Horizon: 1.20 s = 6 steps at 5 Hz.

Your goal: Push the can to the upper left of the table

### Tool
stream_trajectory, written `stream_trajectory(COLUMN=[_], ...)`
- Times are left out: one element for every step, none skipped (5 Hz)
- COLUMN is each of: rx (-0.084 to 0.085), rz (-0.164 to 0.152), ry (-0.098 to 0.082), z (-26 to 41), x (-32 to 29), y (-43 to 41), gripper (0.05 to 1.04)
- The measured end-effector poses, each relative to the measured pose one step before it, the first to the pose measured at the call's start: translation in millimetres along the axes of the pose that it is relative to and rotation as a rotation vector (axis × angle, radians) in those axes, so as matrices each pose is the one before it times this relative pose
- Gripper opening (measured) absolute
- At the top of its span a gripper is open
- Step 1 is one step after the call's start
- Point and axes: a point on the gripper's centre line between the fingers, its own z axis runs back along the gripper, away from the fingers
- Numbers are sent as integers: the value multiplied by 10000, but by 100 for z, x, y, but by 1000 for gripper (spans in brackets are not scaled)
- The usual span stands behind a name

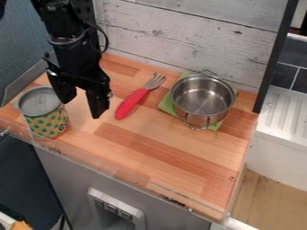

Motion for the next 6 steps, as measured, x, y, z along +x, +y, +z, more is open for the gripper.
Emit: stream_trajectory(rx=[-112,-529,-138,439,898,443], rz=[-36,672,37,57,-139,249], ry=[236,259,-491,-349,148,324], z=[-535,15,1380,1066,-690,-1970], x=[-309,-1986,-1189,-2162,-2061,-1445], y=[-148,1094,1687,2262,2450,1769], gripper=[1000,999,999,999,999,999])
